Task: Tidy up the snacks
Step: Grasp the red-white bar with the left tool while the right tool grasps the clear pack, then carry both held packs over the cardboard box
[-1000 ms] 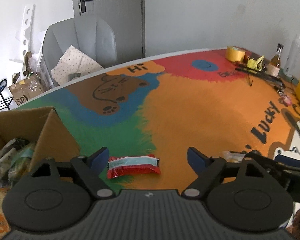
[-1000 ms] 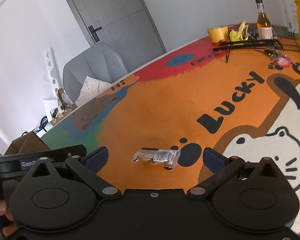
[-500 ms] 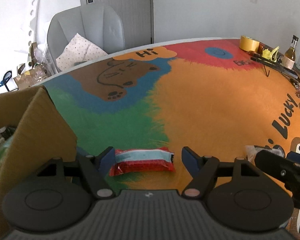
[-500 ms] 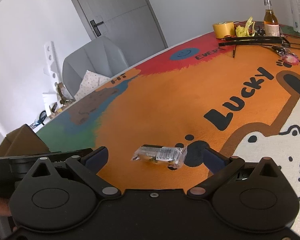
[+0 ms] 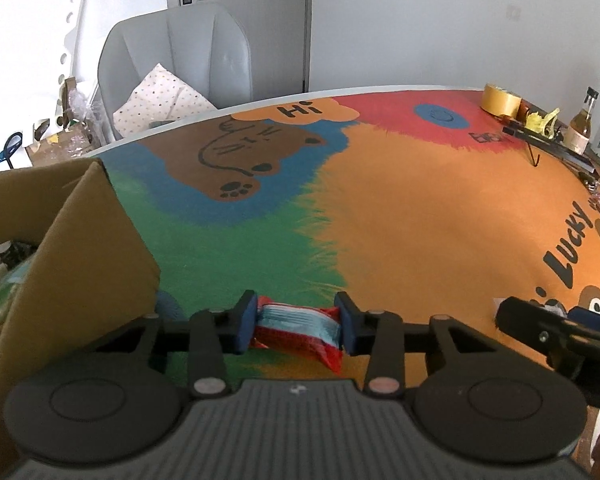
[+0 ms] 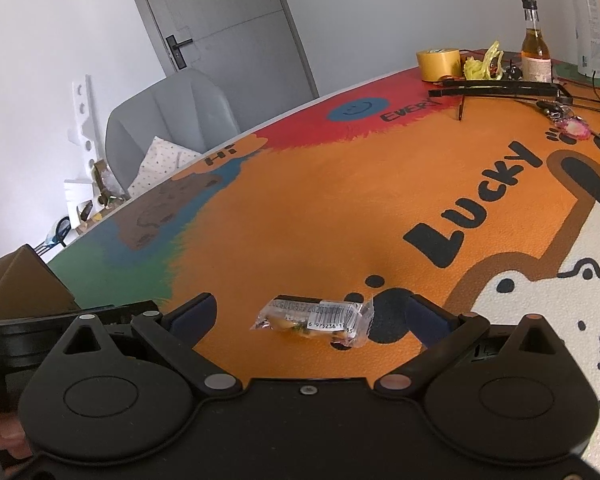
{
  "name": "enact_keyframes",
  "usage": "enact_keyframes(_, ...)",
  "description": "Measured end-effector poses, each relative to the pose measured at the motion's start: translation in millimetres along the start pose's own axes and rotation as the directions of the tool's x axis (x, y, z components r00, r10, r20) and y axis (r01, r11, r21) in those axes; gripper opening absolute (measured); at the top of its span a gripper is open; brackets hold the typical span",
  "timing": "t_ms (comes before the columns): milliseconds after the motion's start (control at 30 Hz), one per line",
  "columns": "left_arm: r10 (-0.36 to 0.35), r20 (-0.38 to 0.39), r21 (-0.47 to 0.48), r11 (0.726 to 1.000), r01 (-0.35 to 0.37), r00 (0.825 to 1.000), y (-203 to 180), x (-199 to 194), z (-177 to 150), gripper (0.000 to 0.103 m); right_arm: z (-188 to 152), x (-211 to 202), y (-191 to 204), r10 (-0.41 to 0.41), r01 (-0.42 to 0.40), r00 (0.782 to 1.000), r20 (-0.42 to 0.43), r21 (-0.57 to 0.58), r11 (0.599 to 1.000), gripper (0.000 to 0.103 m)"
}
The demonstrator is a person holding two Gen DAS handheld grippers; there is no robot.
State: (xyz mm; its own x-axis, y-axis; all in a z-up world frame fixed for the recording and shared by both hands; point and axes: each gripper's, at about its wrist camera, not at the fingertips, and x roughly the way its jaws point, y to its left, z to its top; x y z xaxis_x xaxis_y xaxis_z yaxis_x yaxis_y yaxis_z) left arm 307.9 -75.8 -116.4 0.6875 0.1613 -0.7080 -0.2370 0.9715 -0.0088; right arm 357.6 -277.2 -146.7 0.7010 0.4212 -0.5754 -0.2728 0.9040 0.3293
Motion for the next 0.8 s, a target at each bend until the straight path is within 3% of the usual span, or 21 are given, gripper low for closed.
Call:
enact_keyframes(267, -0.045, 0.013, -0.028, 0.999, 0.045, 0.999, 6.5, -15.2, 3.6, 0.032, 0.1, 6.0, 8.5, -0.017, 0.017, 1.000, 0.003, -0.023, 1.000, 0.101)
enact_keyframes(367, -0.052, 0.013, -0.029, 0.998, 0.052, 0.999, 8.7, -18.0, 4.1, 0.029, 0.9, 11.4, 15.2, -0.061, 0.062, 0.998, 0.008, -0.058, 0.996, 0.091)
enact_keyframes(500, -0.067, 0.019, -0.044, 0.997, 0.068, 0.998, 11.9, -23.4, 6.0, 0.020, -0.3, 9.1, 20.2, -0.090, 0.091, 0.996, 0.008, -0.109, 0.990, 0.059)
enact_keyframes(533, -0.076, 0.020, -0.049, 0.996, 0.076, 0.997, 12.7, -25.4, 6.3, 0.020, -0.6, 7.5, 19.2, -0.085, 0.085, 0.996, 0.005, -0.110, 0.990, 0.055)
enact_keyframes(800, -0.120, 0.033, -0.063, 0.991, 0.122, 0.992, 15.3, -40.3, 4.1, 0.017, -0.8, -12.4, 15.8, -0.009, 0.010, 1.000, 0.021, -0.079, 0.997, 0.049)
